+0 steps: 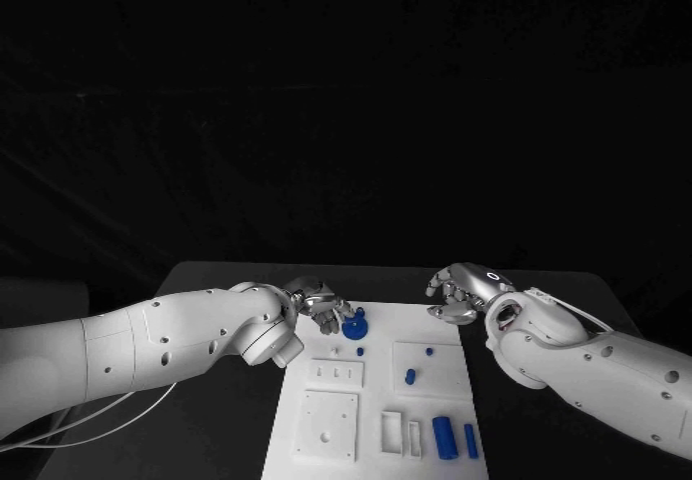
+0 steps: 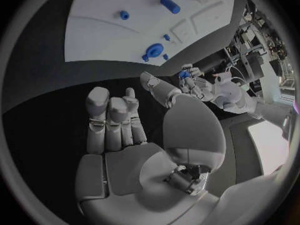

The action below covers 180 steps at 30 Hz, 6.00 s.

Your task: Assemble the parts on the task board

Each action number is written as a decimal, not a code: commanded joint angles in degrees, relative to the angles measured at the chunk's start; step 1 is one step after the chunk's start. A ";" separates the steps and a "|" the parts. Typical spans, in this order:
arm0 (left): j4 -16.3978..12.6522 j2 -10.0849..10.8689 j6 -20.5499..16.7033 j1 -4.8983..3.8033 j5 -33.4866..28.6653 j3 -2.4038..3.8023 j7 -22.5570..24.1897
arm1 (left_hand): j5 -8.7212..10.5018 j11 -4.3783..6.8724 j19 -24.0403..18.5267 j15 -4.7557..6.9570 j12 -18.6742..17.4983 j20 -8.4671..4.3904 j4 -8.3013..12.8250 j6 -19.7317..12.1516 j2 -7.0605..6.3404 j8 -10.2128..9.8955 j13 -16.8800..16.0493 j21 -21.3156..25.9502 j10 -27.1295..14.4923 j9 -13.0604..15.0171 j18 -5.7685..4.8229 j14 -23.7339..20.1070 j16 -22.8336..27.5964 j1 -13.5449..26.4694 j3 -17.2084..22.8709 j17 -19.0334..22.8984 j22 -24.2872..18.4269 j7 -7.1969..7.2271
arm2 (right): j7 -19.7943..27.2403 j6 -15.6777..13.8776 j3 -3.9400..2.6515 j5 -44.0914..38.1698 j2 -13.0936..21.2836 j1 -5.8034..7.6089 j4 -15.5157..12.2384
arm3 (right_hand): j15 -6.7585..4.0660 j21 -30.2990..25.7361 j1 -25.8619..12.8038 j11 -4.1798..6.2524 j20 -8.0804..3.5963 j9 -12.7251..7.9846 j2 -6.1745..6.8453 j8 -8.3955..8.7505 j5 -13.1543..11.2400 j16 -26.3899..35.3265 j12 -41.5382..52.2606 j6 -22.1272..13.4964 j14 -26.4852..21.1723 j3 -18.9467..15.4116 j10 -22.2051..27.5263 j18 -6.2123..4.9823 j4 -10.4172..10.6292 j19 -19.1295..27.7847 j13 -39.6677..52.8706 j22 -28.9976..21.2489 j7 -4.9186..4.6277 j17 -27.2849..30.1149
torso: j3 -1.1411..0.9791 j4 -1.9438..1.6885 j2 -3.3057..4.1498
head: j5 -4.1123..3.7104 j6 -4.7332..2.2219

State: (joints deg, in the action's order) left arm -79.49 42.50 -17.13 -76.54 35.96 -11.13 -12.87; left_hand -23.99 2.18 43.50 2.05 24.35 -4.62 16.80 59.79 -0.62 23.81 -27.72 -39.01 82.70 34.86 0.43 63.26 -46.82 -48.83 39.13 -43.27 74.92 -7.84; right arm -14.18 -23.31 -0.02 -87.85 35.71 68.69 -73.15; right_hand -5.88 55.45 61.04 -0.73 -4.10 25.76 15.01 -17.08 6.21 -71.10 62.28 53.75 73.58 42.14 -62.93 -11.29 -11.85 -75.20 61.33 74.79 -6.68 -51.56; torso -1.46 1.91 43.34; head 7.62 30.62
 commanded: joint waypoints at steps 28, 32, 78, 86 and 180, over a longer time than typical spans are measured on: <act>4.00 -3.83 8.50 2.46 18.76 -2.72 -10.67 | 1.91 2.25 0.68 1.49 5.42 -4.11 -0.09 8.88 -0.02 -0.96 -4.41 -4.34 0.29 7.43 -0.43 1.17 -5.39 3.95 6.93 0.69 1.08 7.00 | 4.38 -2.70 -3.54 6.88 0.70 1.12 3.83 | 0.02 -0.51 1.07 0.32 -0.22 0.00 -0.10 0.09 2.20 0.50 -0.07 0.21 0.36 -0.14 -0.22 -3.71 0.19 -0.01 -0.58 0.01 -0.24 -0.17 | 0.03 0.13 0.17 | 0.71 4.10; 3.87 -4.08 8.72 3.34 21.07 -2.71 -10.64 | 1.81 2.27 0.66 1.51 5.57 -4.15 -0.08 8.92 -0.05 -1.02 -4.51 -4.45 0.25 7.63 -0.43 1.15 -5.53 3.98 7.03 0.74 1.07 7.03 | 4.39 -2.62 -3.56 6.88 0.51 1.24 3.90 | 0.02 -0.52 1.08 0.32 -0.22 0.00 -0.12 0.09 2.26 0.51 -0.07 0.21 0.35 -0.14 -0.21 -3.71 0.18 -0.01 -0.60 0.01 -0.24 -0.18 | 0.08 0.09 0.23 | 0.60 4.46; 5.07 -4.77 10.08 4.71 23.47 -2.70 -10.51 | 1.88 2.48 0.93 1.99 8.12 -4.77 -0.15 10.32 -0.20 -1.30 -6.01 -6.04 0.48 10.13 -0.43 1.38 -7.76 4.69 7.23 1.23 0.93 7.62 | 4.24 -1.89 -3.60 6.91 0.51 1.30 4.03 | -0.02 -0.60 1.15 0.35 -0.28 0.00 -0.40 0.07 3.06 0.59 0.00 0.33 0.34 -0.15 -0.16 -3.71 0.09 0.01 -0.81 0.07 -0.21 -0.28 | 0.08 -0.06 0.11 | 0.28 5.72; 5.09 -4.83 10.25 4.74 23.48 -2.69 -10.49 | 1.98 2.48 0.93 2.00 8.17 -4.79 -0.17 10.28 -0.23 -1.38 -6.03 -6.09 0.38 10.20 -0.43 1.31 -7.80 4.65 7.29 1.31 0.90 7.60 | 4.20 -1.81 -3.60 6.91 0.47 1.30 4.02 | -0.02 -0.61 1.14 0.36 -0.29 0.00 -0.42 0.07 3.16 0.60 0.02 0.34 0.34 -0.14 -0.16 -3.71 0.09 0.01 -0.84 0.08 -0.20 -0.30 | 0.09 -0.06 0.08 | 0.28 5.69; 4.00 -0.44 16.62 1.30 19.57 1.80 -11.41 | 21.20 -0.15 -2.76 0.38 8.79 -3.27 -8.11 -0.13 -9.51 -10.32 -5.61 -6.30 -6.58 10.27 -0.42 -4.32 -9.23 3.54 -3.28 5.84 -0.85 3.60 | 4.47 -1.43 -3.61 7.56 0.43 1.28 5.07 | -0.04 -0.75 0.78 0.37 -0.37 -0.04 -0.52 0.17 5.56 0.77 0.25 0.32 0.41 -0.25 -0.11 -3.71 0.18 -0.11 -1.25 0.19 -0.20 -0.53 | 0.06 -0.05 0.10 | 0.34 4.51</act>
State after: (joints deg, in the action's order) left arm -75.75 41.93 -2.97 -74.78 57.49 -9.46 -24.22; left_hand -2.94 2.25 40.64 2.44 33.28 -4.00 9.12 60.12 -10.18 13.69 -33.39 -45.40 76.45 45.22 0.44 59.15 -56.13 -45.00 35.88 -37.52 74.16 -4.36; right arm -10.25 -25.14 -3.60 -80.24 36.13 69.97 -68.12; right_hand -5.87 55.00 61.71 -0.71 -3.96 25.78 14.78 -17.08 11.57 -70.52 62.28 54.21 73.58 41.99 -62.98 -11.07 -11.69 -75.31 60.15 74.93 -6.42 -52.01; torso -1.36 1.85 43.42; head 7.90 35.27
